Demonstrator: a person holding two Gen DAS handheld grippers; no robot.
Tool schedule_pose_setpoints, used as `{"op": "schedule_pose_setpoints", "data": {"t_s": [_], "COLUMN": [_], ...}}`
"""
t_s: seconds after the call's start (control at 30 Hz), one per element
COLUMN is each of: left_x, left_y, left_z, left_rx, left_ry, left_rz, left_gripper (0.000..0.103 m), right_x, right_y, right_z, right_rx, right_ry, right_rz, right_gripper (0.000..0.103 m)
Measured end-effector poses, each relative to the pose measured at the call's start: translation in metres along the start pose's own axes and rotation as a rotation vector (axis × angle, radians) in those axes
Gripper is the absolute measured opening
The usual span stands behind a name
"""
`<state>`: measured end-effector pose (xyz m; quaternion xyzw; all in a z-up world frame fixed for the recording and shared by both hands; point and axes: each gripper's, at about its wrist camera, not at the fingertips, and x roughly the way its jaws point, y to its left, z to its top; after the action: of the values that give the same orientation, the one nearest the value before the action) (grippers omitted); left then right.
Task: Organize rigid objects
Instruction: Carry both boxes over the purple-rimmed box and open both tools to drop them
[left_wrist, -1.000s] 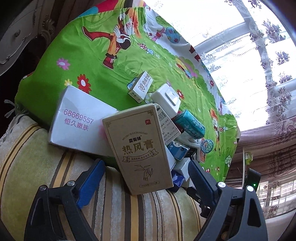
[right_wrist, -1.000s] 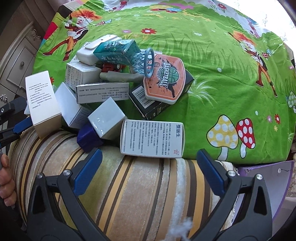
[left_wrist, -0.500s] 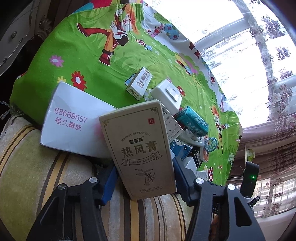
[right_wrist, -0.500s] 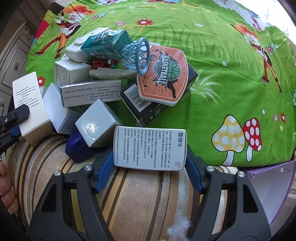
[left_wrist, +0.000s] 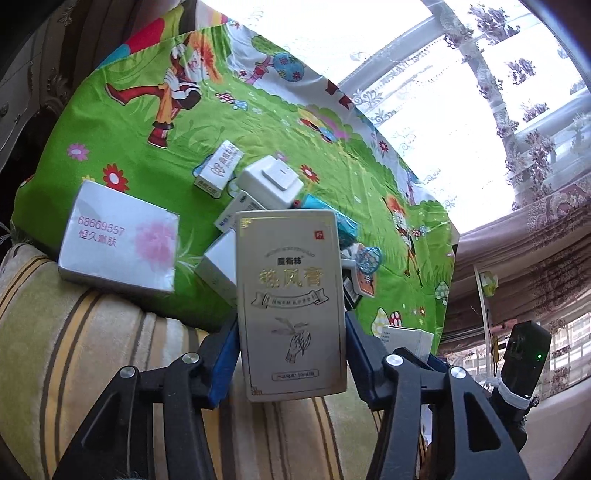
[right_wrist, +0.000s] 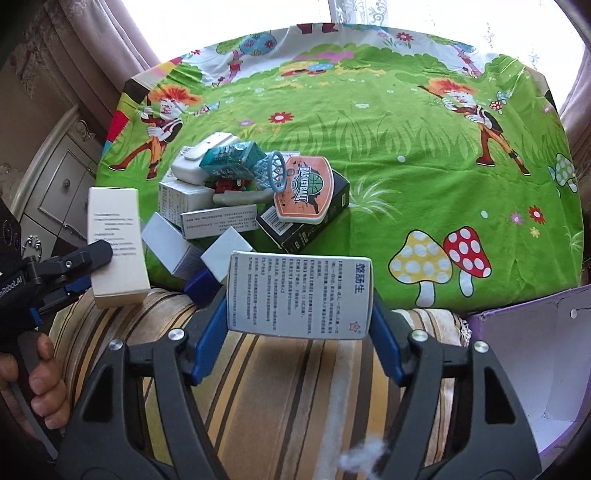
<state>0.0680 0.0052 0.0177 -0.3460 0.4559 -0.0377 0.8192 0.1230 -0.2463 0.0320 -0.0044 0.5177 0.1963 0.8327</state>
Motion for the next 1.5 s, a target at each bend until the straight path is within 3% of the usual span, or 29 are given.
{"op": "schedule_pose_setpoints", "data": {"t_s": [0.37,0.93,1.1,1.27,1.37,1.5], "left_x": [0.013,0.059,0.074,0.086,0.085,0.076], "left_y": [-0.072,-0.206,-0.224,-0.235,-0.232,-0.222], "left_z": [-0.036,-0.111,-0.13,-0.144,-0.143,-0.137], "left_rx": [0.162,0.448,0.486,0.518,0.511,0.491], "left_ry": [0.071,0.273,0.326,0.377,0.373,0.341], "left_rz": [-0.049,-0.215,-0.237,-0.248,-0.246,-0.234], "left_gripper": [0.052,0.052,0.052,0.056,0.064,0.065], "right_x": [-0.06,-0.138,-0.147,-0.148,-0.15,-0.152], "right_y": [-0.044,-0.137,-0.157,-0.17,-0.17,-0.165], "right_z": [-0.032,-0.097,-0.112,-0.12,-0.122,-0.121], "right_rx": [0.087,0.226,0.262,0.297,0.303,0.274], "right_ry": [-0.134,-0.263,-0.27,-0.271,-0.293,-0.333], "right_rz": [-0.035,-0.285,-0.359,-0.364,-0.367,-0.402], "right_gripper": [0.073,0.073,0.073,0.074,0.078,0.083]}}
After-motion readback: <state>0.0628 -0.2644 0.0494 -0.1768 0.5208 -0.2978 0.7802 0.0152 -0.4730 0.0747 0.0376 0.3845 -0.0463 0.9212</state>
